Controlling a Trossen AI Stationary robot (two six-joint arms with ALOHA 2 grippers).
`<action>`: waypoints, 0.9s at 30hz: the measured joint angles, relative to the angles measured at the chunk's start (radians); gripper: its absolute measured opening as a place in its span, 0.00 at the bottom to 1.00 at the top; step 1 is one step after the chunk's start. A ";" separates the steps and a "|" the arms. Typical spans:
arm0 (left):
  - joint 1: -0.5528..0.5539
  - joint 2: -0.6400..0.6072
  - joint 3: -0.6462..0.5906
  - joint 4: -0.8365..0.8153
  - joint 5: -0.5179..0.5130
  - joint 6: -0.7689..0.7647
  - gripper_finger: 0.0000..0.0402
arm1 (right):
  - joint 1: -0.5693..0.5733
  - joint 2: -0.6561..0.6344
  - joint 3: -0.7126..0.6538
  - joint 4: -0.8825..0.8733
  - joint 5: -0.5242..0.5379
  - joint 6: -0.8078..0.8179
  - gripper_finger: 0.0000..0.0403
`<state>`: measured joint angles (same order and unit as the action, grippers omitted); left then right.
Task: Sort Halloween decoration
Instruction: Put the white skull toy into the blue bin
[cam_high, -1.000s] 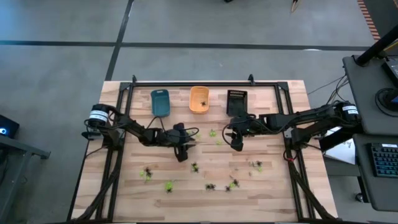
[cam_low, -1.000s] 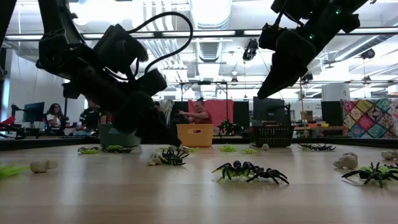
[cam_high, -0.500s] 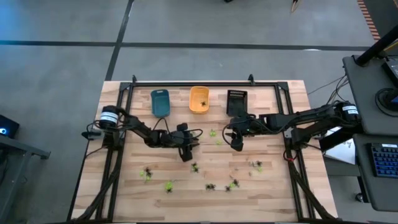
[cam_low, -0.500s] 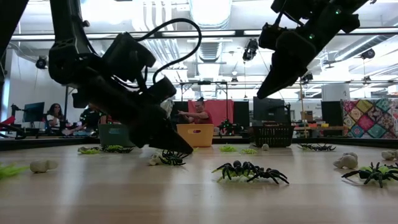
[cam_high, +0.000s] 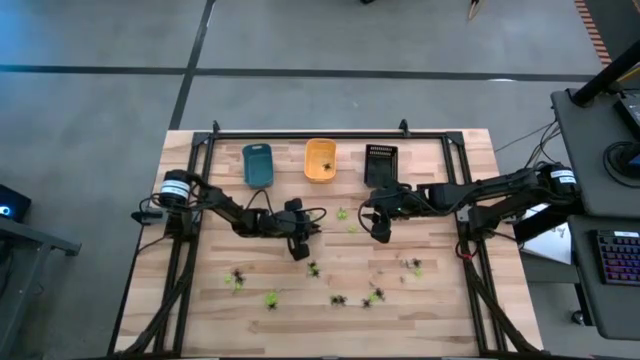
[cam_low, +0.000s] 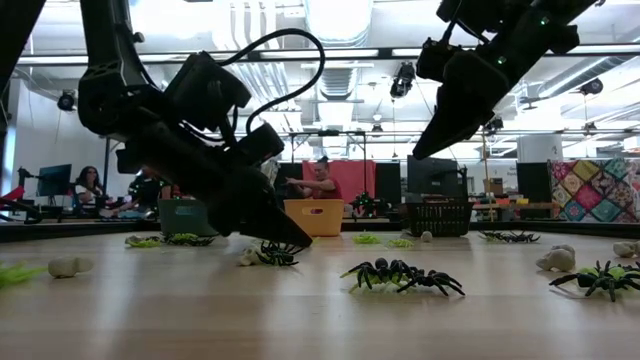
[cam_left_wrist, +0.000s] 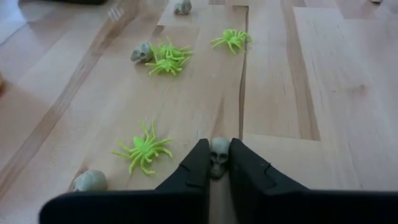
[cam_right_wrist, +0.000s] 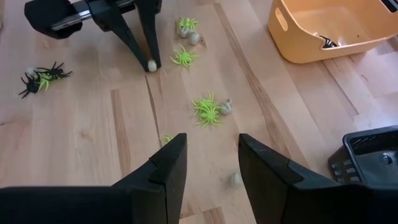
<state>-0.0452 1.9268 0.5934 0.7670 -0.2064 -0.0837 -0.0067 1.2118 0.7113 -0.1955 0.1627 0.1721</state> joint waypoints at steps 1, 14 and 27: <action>0.000 -0.005 0.000 -0.005 0.007 0.000 0.02 | 0.000 0.000 0.000 0.000 0.000 0.000 0.34; 0.028 -0.361 -0.052 -0.244 0.034 0.027 0.01 | 0.000 0.000 0.000 0.012 -0.002 0.003 0.32; 0.443 -0.845 0.151 -1.273 0.033 0.096 0.00 | 0.000 0.000 0.000 0.061 -0.002 0.000 0.32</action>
<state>0.3978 1.0822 0.7443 -0.5061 -0.1730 0.0118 -0.0067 1.2118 0.7113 -0.1349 0.1604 0.1722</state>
